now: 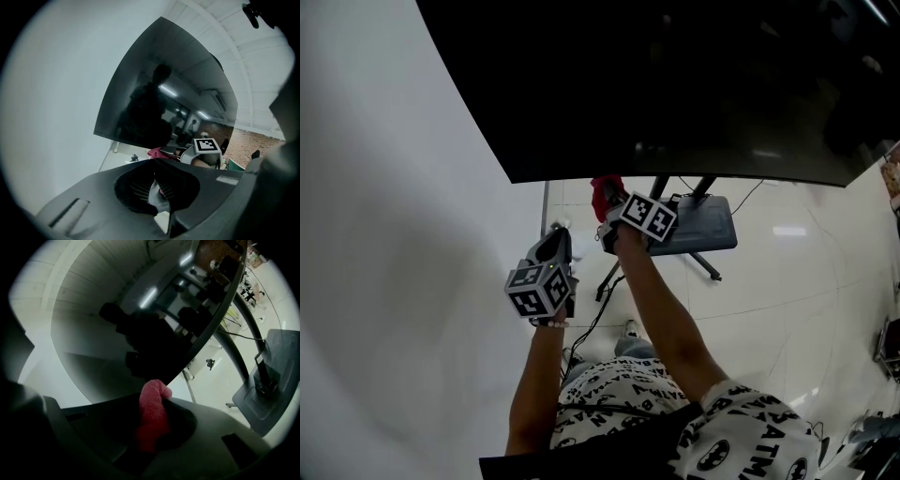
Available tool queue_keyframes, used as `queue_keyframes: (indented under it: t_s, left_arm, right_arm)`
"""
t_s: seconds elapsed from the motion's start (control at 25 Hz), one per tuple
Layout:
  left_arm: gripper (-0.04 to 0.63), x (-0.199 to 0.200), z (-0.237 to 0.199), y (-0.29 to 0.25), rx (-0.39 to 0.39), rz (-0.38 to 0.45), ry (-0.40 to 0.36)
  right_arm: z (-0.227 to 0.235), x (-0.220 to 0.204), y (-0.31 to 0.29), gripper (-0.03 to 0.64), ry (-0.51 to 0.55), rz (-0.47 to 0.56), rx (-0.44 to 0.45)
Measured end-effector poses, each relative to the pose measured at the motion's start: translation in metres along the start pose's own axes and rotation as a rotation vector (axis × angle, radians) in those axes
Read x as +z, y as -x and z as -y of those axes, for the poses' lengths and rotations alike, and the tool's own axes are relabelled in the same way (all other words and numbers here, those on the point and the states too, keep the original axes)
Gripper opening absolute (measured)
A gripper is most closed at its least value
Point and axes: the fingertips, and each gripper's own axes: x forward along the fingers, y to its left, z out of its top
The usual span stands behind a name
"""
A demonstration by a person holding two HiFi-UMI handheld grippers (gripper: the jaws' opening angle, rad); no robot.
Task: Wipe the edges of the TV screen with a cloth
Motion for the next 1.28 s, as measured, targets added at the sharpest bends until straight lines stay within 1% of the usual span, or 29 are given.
queue_keyframes:
  t_s: [0.2,0.52,0.64,0.84,0.96,1.04,1.16,1.28]
  left_arm:
    - [0.002,-0.013,0.033,-0.027,-0.009,-0.027,-0.002]
    - [0.002,-0.022,0.088,-0.072,-0.033,-0.039,-0.048]
    - [0.002,-0.028,0.107,-0.083,-0.072,-0.059,-0.063]
    - [0.002,-0.04,0.143,-0.098,-0.156,-0.11,-0.113]
    - [0.002,-0.044,0.158,-0.108,-0.196,-0.13,-0.151]
    - [0.002,-0.049,0.168,-0.116,-0.219,-0.142,-0.155]
    - [0.002,-0.057,0.184,-0.126,-0.238,-0.157,-0.166]
    - [0.002,-0.061,0.205,-0.141,-0.24,-0.158,-0.18]
  right_arm:
    - [0.03,0.027,0.021,0.072,-0.006,-0.009,-0.008]
    - [0.067,0.072,0.056,0.072,0.016,-0.007,-0.014]
    - [0.083,0.089,0.071,0.072,0.009,0.011,-0.039]
    - [0.101,0.111,0.09,0.072,0.016,0.009,-0.077]
    - [0.114,0.126,0.1,0.072,0.007,0.032,-0.097]
    - [0.129,0.137,0.111,0.072,0.0,0.054,-0.122]
    - [0.152,0.153,0.126,0.074,0.007,0.07,-0.146]
    - [0.176,0.178,0.147,0.074,-0.006,0.108,-0.155]
